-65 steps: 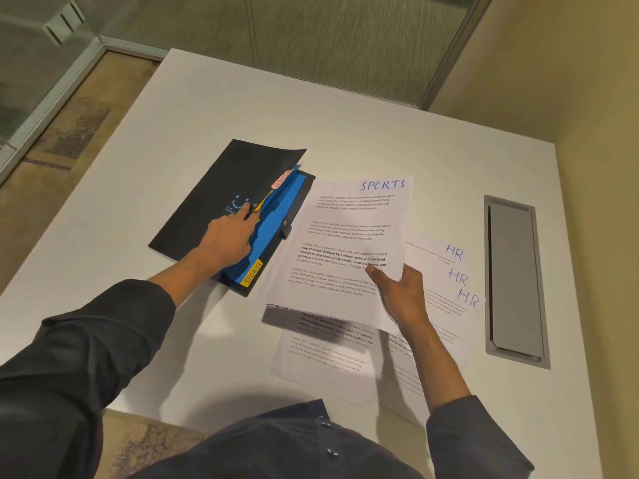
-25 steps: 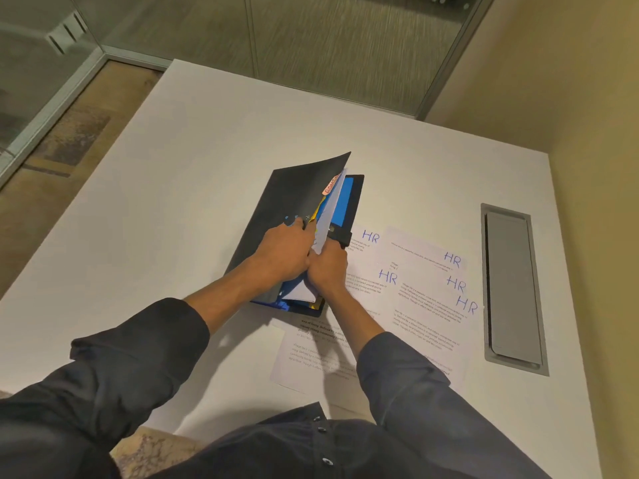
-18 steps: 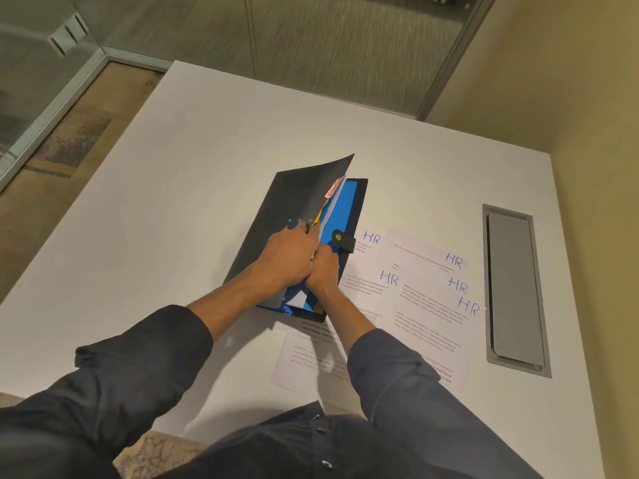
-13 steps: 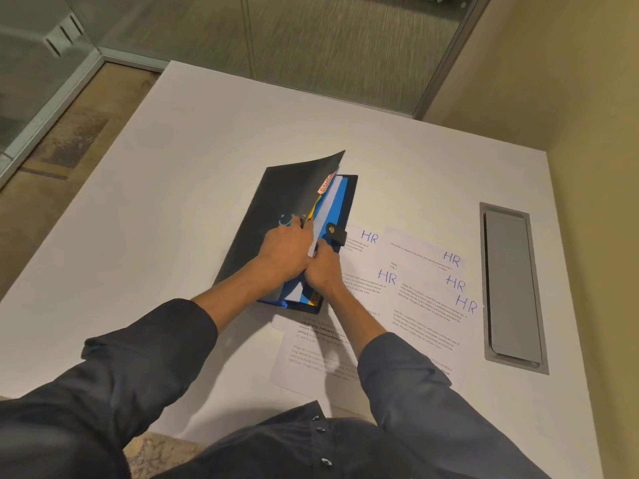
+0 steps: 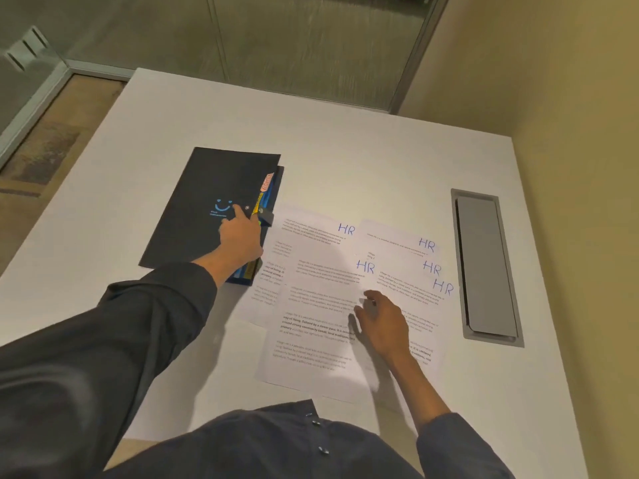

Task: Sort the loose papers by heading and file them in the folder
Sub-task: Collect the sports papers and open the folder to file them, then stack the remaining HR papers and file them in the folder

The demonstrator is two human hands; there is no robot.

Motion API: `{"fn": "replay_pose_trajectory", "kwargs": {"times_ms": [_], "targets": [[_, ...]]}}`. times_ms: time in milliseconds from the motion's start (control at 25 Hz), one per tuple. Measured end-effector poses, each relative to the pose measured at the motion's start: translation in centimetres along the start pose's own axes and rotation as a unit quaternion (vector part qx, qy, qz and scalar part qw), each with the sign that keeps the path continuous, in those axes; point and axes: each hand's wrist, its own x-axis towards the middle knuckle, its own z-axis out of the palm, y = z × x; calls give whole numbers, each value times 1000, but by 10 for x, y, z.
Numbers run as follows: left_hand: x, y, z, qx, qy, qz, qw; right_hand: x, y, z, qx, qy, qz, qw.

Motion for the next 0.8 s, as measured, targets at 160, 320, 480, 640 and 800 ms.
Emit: {"fn": "replay_pose_trajectory", "kwargs": {"times_ms": [160, 320, 480, 640, 800], "targets": [[-21, 16, 9, -78, -15, -32, 996, -9, 42, 8, -67, -45, -11, 997], [-70, 59, 40, -105, 71, 23, 992, -9, 58, 19, -106, -70, -22, 992], [-113, 99, 81, -117, -17, 123, 985, -12, 69, 14, -72, -30, -18, 997], [-130, 118, 98, -137, -72, 98, 983, -27, 96, -11, -41, 58, 17, 997], [-139, 139, 104, -138, -62, 93, 984, -31, 120, -21, -74, 19, 32, 997]]}}
